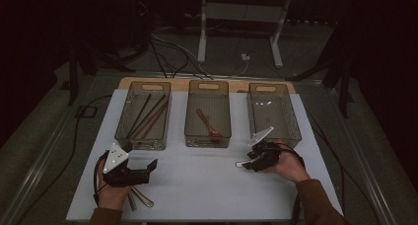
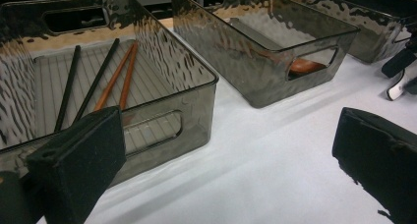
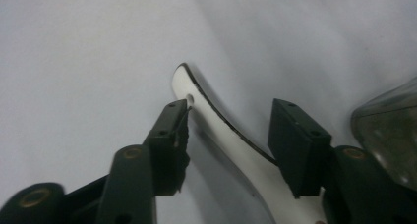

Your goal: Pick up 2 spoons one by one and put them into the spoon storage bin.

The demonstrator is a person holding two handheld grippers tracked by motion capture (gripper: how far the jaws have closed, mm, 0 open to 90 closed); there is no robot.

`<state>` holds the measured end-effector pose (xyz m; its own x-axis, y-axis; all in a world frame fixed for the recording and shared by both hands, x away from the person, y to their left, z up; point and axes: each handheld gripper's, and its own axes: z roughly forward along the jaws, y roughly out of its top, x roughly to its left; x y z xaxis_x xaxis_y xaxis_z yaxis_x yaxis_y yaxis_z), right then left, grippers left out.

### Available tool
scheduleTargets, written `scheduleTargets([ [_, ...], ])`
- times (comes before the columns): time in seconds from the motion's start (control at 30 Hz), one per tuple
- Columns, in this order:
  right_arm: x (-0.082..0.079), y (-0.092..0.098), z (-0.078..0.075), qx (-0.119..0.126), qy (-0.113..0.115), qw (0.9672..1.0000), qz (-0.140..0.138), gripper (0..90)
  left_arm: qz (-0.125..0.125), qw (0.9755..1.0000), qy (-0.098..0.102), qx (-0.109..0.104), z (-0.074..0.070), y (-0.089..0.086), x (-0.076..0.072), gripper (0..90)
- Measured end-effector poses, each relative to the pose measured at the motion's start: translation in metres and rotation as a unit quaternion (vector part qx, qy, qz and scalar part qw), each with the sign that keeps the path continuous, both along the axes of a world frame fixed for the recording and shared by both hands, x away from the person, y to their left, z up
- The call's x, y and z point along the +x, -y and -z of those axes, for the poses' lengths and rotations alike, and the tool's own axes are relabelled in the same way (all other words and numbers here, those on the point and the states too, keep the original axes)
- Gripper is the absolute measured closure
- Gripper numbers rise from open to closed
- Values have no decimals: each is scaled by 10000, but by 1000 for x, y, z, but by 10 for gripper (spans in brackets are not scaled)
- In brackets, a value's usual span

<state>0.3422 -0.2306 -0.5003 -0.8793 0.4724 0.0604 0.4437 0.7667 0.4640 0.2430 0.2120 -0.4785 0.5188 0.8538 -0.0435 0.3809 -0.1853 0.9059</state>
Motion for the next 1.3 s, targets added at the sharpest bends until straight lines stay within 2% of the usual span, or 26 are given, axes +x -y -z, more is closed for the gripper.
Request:
scheduleTargets([
  [0.13, -1, -2, 2, -197, 106, 9997, -51, 467, 5, 10000, -8, 2, 0, 1, 0, 8],
  [0.2, -1, -2, 2, -211, 93, 9997, -46, 484, 2, 10000, -4, 0, 0, 0, 0, 8],
  [0.3, -2, -3, -1, -116, 32, 9999, -103, 614, 0, 10000, -14, -5, 0, 1, 0, 8],
  [0.4, -2, -5, 0, -153, -51, 9998, -79, 751, 10, 10000, -9, 3, 0, 1, 0, 8],
  [0.43, -2, -6, 1, -221, 37, 9997, -44, 780, 10, 10000, -6, 2, 0, 1, 0, 8],
  [0.5, -1, -5, 1, -218, 17, 9998, 37, 816, 5, 10000, -12, -5, 0, 1, 0, 8],
  [0.73, 1, -5, 1, -209, -100, 9996, 132, 805, 22, 10000, -19, 4, 1, 2, 0, 8],
  [0.87, 0, -6, 0, -217, -69, 9996, 164, 832, 14, 10000, -19, 3, 1, 1, 0, 8],
  [1.13, 2, -5, 0, -201, -27, 9989, 422, 860, 17, 10000, -21, 3, 1, 1, 0, 8],
  [1.2, 2, -5, 0, -157, -23, 9986, 495, 862, 11, 10000, -21, 0, 1, 1, 0, 8],
  [1.3, 2, -4, -2, -55, 106, 9983, 572, 863, 11, 10000, -24, 2, 1, 1, 1, 8],
])
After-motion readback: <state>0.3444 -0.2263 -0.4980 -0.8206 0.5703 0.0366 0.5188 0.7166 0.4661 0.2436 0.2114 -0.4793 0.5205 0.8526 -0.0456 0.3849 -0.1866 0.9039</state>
